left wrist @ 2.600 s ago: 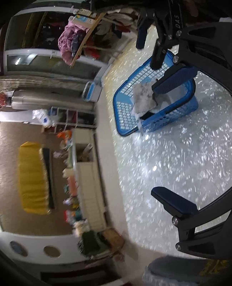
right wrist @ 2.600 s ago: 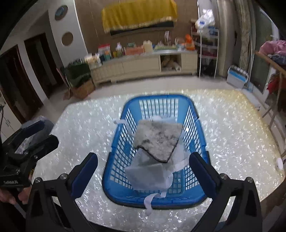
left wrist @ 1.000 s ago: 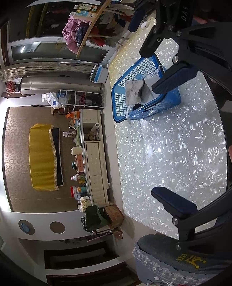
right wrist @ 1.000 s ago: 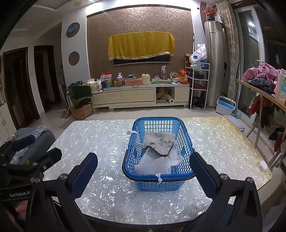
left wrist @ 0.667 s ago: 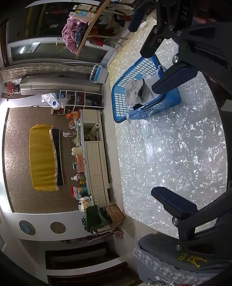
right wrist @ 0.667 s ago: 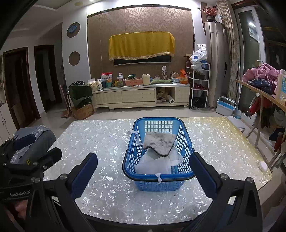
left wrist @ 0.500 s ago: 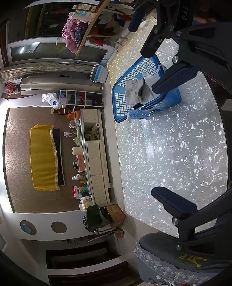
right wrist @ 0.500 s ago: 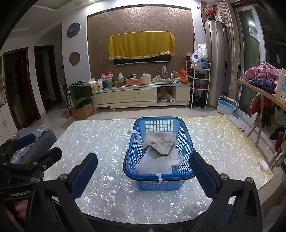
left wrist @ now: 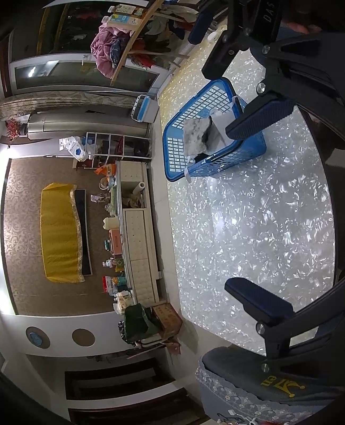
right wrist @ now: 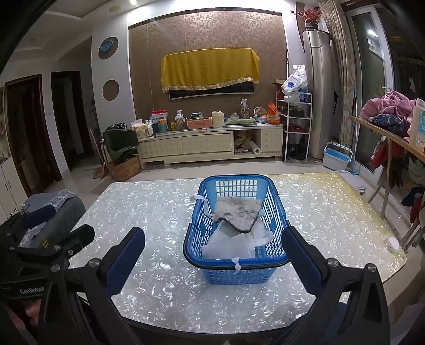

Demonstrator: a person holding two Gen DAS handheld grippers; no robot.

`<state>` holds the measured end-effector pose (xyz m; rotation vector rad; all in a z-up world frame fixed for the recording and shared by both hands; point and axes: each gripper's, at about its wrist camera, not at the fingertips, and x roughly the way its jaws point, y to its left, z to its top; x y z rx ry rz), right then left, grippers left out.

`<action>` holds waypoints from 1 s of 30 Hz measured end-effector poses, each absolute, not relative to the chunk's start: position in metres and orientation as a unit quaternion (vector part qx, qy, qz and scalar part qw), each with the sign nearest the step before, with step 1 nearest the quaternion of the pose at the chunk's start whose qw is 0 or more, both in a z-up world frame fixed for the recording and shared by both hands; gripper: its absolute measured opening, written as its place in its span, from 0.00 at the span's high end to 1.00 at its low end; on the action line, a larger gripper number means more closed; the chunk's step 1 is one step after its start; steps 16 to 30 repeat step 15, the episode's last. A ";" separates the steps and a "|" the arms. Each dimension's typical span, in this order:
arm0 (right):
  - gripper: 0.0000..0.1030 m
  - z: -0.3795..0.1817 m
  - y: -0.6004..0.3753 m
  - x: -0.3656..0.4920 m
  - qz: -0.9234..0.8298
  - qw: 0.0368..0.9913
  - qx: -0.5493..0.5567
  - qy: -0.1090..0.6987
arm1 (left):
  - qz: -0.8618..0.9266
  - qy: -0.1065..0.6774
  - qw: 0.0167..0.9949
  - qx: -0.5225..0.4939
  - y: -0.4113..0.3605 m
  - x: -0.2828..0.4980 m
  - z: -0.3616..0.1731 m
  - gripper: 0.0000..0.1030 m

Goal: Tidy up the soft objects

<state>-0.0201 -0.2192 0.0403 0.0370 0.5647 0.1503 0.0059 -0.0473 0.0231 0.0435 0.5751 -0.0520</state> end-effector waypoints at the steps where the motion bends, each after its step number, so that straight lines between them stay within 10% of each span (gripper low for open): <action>1: 0.00 0.040 -0.219 -0.020 0.073 0.957 0.019 0.279 | -0.026 0.283 0.958 0.020 -0.047 0.006 0.023 0.00; 30: 0.00 0.040 -0.222 -0.023 0.076 0.956 0.015 0.281 | -0.015 0.280 0.960 0.010 -0.045 -0.001 0.026 0.00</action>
